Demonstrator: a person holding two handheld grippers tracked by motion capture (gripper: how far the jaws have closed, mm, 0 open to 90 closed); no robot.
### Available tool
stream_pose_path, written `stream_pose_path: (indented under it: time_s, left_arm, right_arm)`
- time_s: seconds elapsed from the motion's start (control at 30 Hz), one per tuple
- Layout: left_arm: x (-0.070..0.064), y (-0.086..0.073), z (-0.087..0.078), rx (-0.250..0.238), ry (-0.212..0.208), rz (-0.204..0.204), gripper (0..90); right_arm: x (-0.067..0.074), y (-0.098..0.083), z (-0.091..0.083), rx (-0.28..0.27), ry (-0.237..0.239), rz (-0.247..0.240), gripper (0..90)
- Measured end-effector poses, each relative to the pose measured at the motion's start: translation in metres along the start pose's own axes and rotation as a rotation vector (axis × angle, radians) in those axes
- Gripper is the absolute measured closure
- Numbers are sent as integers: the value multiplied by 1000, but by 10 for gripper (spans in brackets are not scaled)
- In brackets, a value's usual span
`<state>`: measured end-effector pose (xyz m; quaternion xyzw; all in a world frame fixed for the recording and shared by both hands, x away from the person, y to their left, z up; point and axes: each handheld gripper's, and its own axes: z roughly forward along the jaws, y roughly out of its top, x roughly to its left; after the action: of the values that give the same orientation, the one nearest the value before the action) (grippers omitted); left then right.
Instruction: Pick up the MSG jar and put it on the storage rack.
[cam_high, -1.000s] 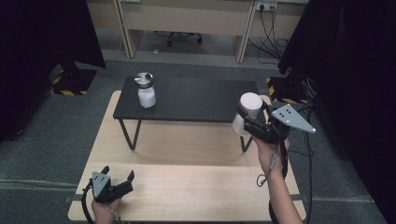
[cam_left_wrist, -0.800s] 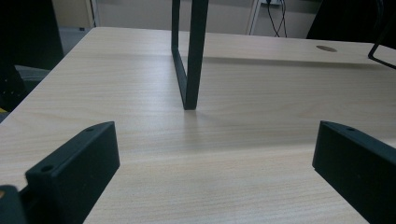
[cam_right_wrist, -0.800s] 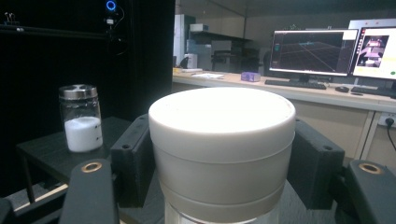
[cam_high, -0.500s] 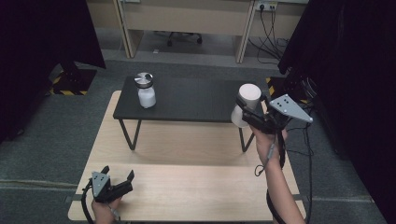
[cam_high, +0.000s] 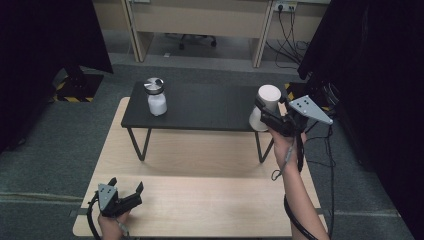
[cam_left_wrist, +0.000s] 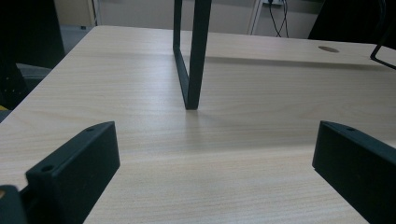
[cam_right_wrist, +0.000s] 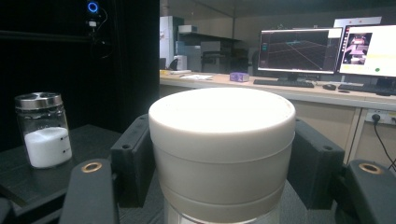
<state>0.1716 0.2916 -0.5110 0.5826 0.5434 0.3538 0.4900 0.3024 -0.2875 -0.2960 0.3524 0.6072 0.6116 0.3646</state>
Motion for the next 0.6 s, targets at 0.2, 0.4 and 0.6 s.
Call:
stream_pose_path:
  time_s: [0.2,0.4,0.6]
  left_arm:
    - [0,-1,0,-8,3,-11,0]
    - [1,-2,-1,-14,4,-13,0]
    - [1,-2,-1,-13,3,-15,0]
  right_arm:
    - [-2,0,6,-1,-7,-2,338]
    - [-3,0,15,7,-14,-1,338]
    - [-5,0,24,7,-17,-1,338]
